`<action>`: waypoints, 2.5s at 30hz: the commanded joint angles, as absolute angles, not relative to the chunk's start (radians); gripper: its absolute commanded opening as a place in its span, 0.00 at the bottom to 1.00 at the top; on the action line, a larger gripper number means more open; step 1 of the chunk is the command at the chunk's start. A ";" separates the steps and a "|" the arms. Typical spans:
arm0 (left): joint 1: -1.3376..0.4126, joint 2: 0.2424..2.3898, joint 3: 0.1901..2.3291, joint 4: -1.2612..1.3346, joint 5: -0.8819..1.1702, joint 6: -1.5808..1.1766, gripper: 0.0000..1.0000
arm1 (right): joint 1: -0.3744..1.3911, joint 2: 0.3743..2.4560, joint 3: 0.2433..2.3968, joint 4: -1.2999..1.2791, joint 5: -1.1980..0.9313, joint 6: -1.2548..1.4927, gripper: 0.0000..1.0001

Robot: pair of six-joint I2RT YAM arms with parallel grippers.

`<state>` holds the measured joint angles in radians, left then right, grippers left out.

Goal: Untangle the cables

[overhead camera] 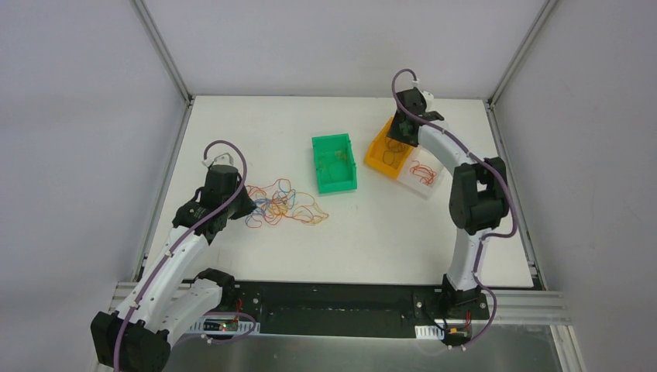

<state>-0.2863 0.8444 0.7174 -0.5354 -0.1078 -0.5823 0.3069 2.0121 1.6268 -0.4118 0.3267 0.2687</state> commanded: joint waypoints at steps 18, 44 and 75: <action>-0.394 0.917 0.753 -0.404 0.166 -0.537 0.00 | 0.428 1.318 1.043 -0.271 0.240 0.281 0.99; -0.688 0.940 1.024 -0.336 0.177 -0.441 0.00 | 0.435 1.081 0.751 -0.256 0.104 0.352 0.95; -0.664 0.984 0.938 -0.387 0.105 -0.413 0.00 | 0.757 1.416 0.879 -0.193 0.269 0.518 0.78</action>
